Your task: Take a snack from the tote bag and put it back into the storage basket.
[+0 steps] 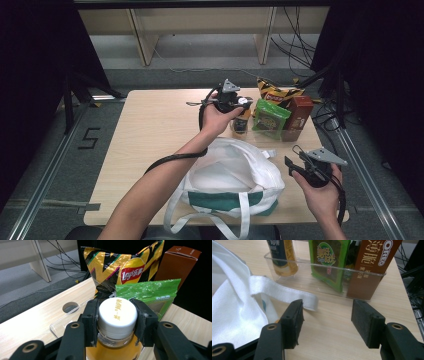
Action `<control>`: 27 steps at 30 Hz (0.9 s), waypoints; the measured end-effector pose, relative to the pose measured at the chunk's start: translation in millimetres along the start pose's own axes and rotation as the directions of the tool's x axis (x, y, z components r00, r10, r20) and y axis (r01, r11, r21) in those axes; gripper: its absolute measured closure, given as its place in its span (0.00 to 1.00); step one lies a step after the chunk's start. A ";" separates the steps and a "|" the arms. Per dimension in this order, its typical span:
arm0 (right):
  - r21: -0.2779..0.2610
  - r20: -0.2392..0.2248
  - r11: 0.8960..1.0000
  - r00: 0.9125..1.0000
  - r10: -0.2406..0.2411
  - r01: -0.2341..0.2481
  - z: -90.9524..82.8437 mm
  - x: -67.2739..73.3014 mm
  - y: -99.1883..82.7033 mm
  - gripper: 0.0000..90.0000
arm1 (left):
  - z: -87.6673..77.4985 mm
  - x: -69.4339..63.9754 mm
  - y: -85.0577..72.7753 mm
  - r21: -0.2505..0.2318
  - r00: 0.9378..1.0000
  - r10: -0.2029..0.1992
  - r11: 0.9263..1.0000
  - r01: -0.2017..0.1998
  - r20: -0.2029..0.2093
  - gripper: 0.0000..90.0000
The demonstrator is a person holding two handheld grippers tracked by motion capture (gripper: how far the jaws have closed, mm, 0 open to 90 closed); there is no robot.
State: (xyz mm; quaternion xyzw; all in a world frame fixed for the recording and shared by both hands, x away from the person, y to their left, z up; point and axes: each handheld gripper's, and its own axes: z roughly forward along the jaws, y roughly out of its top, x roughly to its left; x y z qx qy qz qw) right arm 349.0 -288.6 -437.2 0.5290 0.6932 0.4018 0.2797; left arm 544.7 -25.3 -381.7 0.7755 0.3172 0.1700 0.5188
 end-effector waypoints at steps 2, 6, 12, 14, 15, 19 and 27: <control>-0.001 0.001 1.000 1.000 -0.010 0.010 0.2 -0.7 0.0 0.48 | 0.0 -0.2 -0.6 0.002 1.000 0.001 1.000 -0.001 -0.001 0.65; 0.010 -0.005 1.000 1.000 0.017 -0.017 -0.7 1.6 0.1 0.48 | 0.7 -1.0 -1.1 0.008 1.000 0.004 1.000 -0.004 -0.003 0.65; -0.004 0.000 1.000 1.000 -0.024 0.024 0.7 -1.4 0.1 0.48 | 2.8 -0.2 -2.8 0.015 1.000 0.003 1.000 -0.003 -0.003 0.65; -0.010 -0.003 1.000 1.000 0.006 -0.006 1.0 0.6 -0.5 0.48 | 3.5 -0.4 -3.5 0.020 1.000 0.005 1.000 -0.004 -0.008 0.65; 0.004 -0.002 1.000 1.000 -0.002 0.002 0.2 0.1 -0.2 0.48 | 4.1 -0.4 -4.1 0.023 1.000 -0.001 1.000 0.001 -0.004 0.65; -0.005 0.000 1.000 1.000 0.000 0.000 0.8 0.3 -0.4 0.48 | 5.8 0.8 -7.7 0.032 1.000 -0.004 0.999 0.005 -0.006 0.65; 0.009 -0.006 1.000 1.000 0.018 -0.017 0.4 2.0 -0.5 0.48 | 9.0 2.5 -11.7 0.056 1.000 -0.002 0.998 0.002 -0.009 0.65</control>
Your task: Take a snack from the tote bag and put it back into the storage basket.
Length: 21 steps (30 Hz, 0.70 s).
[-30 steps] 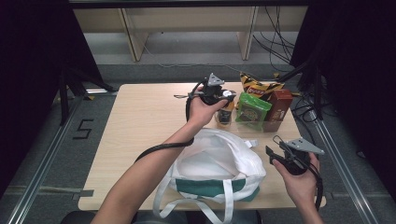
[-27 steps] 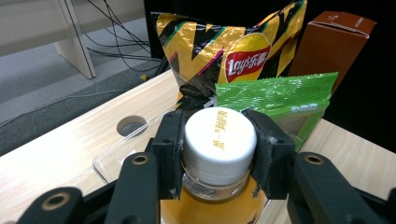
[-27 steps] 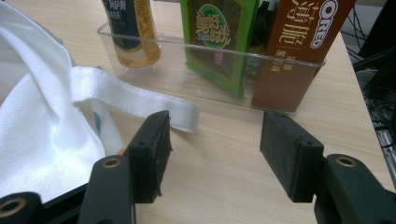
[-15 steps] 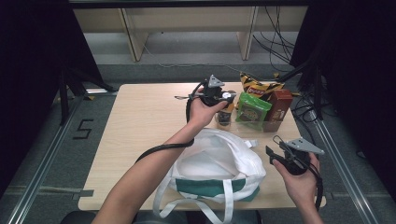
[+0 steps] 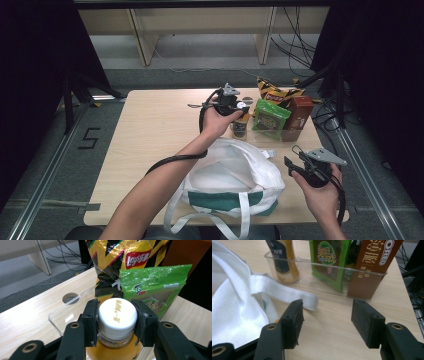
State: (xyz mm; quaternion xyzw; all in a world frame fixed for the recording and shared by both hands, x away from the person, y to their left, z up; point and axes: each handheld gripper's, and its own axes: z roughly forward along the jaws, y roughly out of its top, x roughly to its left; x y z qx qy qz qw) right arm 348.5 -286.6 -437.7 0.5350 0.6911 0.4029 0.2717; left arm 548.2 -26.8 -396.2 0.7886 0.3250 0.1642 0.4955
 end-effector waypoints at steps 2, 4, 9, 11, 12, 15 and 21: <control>-0.010 -0.008 0.999 0.999 -0.032 0.032 1.3 -3.0 0.3 0.48 | 0.4 -0.3 0.2 0.000 1.000 0.001 1.000 -0.001 0.001 0.65; -0.016 -0.002 0.999 0.999 -0.040 0.040 1.6 -3.7 0.3 0.48 | 0.8 -0.9 0.3 0.002 1.000 0.006 1.000 -0.006 0.000 0.65; -0.012 -0.004 0.999 0.999 -0.036 0.036 1.7 -3.3 0.4 0.48 | 0.7 -2.7 -0.1 0.001 1.000 0.013 1.000 -0.013 -0.007 0.65; -0.005 -0.010 1.000 1.000 -0.026 0.026 1.2 -2.5 0.4 0.48 | -0.1 -2.0 -0.2 0.008 1.000 0.022 1.000 -0.022 -0.005 0.65; -0.006 -0.010 1.000 1.000 -0.026 0.026 1.2 -2.5 0.4 0.48 | -0.3 -2.0 -0.3 0.009 1.000 0.024 1.000 -0.024 -0.005 0.65; -0.006 -0.010 1.000 1.000 -0.026 0.026 1.1 -2.4 0.4 0.48 | -0.7 -2.2 -0.2 0.013 1.000 0.029 0.999 -0.029 -0.001 0.65; 0.008 0.000 1.000 1.000 0.013 -0.013 0.2 0.9 0.0 0.48 | -0.6 -2.8 3.5 0.022 1.000 0.017 1.000 -0.017 0.020 0.54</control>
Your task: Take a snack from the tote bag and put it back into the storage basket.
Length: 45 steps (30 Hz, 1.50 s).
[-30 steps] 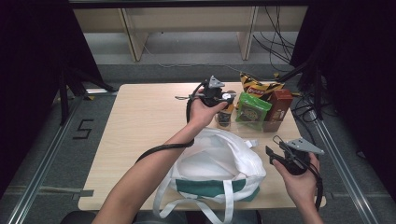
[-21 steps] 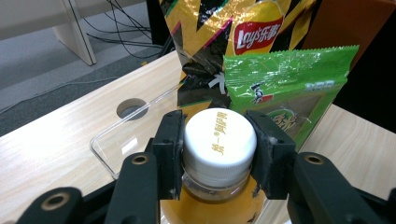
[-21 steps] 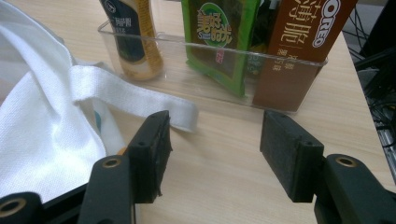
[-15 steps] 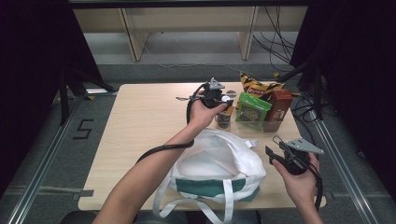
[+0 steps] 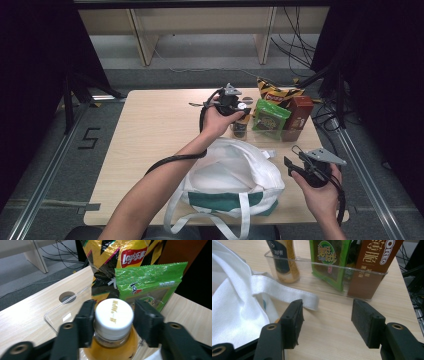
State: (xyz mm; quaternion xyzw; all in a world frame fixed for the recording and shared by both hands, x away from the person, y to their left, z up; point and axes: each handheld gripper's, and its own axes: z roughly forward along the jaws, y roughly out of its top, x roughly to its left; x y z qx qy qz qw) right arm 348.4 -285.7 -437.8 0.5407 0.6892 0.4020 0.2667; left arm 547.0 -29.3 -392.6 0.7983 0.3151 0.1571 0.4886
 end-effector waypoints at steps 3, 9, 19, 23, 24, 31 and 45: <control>-0.011 0.005 1.000 1.000 -0.019 0.019 0.9 -1.9 0.0 0.48 | -1.9 -2.8 1.5 0.000 1.000 0.016 1.000 -0.016 0.020 0.44; -0.011 0.007 1.000 1.000 -0.019 0.019 0.8 -1.5 0.0 0.47 | -11.9 -5.6 7.6 -0.009 1.000 0.019 1.000 -0.019 0.000 0.30; -0.001 0.021 1.000 0.999 -0.023 0.024 1.1 -2.0 -0.2 0.47 | -37.7 -5.0 17.0 -0.042 1.000 -0.008 0.999 0.008 -0.004 0.28; -0.014 0.012 1.000 1.000 -0.015 0.015 2.3 -1.2 -0.5 0.47 | -47.2 -6.7 18.6 -0.027 1.000 0.011 1.000 -0.011 0.000 0.28; 0.001 0.017 1.000 1.000 -0.017 0.017 0.6 -1.3 0.0 0.47 | -48.9 -7.5 18.7 -0.034 1.000 0.004 0.999 -0.004 0.002 0.28; -0.014 0.012 1.000 1.000 -0.015 0.015 2.2 -1.2 -0.4 0.47 | -65.3 -8.7 17.9 -0.033 1.000 0.005 0.999 -0.005 0.014 0.27; -0.010 0.010 0.999 0.999 -0.054 0.054 2.7 -2.4 1.3 0.47 | -89.0 -3.8 27.6 -0.096 1.000 0.001 0.995 0.000 0.013 0.27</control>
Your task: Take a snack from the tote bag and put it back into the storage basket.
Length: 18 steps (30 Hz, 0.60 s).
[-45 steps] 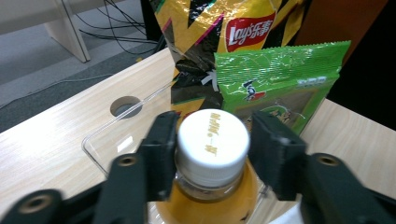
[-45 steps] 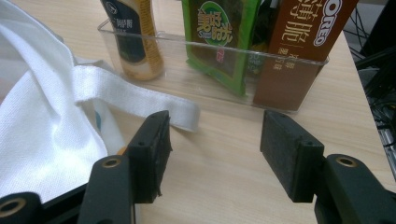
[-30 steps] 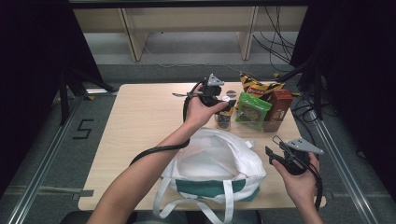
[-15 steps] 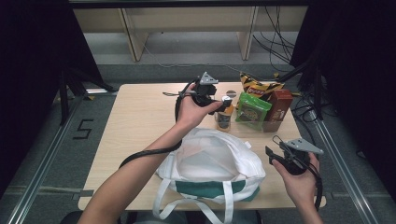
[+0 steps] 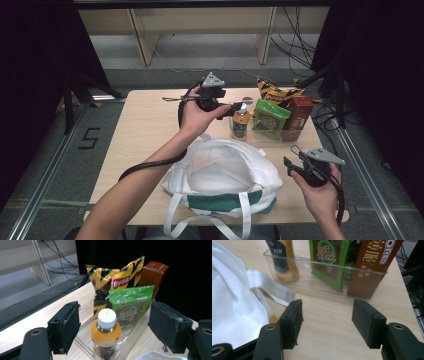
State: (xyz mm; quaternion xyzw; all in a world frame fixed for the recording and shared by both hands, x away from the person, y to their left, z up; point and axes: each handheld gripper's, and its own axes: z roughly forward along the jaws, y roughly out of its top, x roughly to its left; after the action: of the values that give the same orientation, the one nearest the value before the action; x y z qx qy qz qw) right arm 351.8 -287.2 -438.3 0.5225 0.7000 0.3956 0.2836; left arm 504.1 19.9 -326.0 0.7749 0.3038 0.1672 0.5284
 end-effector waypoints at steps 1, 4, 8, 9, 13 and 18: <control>0.000 0.000 1.000 1.000 0.000 0.000 0.0 0.0 0.0 0.47 | -1.4 -0.8 1.0 0.010 1.000 0.005 1.000 -0.005 -0.004 0.27; 0.001 -0.006 1.000 1.000 0.008 -0.008 -0.1 -0.5 -0.3 0.47 | -6.5 -1.9 0.6 0.032 1.000 0.011 0.999 -0.011 -0.010 0.27; 0.006 0.003 1.000 1.000 0.002 -0.003 -1.1 -2.1 -0.4 0.47 | -24.3 3.4 -4.4 0.049 1.000 0.019 0.999 -0.018 -0.018 0.27; 0.001 0.000 1.000 1.000 -0.006 0.006 -0.7 -3.1 -0.8 0.47 | -30.1 5.9 -6.5 0.043 1.000 0.017 0.999 -0.016 -0.022 0.27; 0.022 0.001 0.999 0.999 0.041 -0.041 -1.1 0.7 -1.0 0.47 | -55.2 18.0 -16.3 0.034 0.999 0.010 0.999 -0.009 -0.032 0.27; 0.005 0.007 1.000 1.000 -0.008 0.008 0.0 -2.4 -0.1 0.47 | -85.0 32.2 -30.7 0.023 0.999 -0.001 1.000 0.003 -0.053 0.27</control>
State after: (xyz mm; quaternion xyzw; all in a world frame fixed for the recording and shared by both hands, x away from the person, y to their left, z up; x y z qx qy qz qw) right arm 352.5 -289.5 -438.4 0.5217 0.7021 0.3908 0.2867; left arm 470.2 109.6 -323.6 0.7758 0.3205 0.1838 0.5115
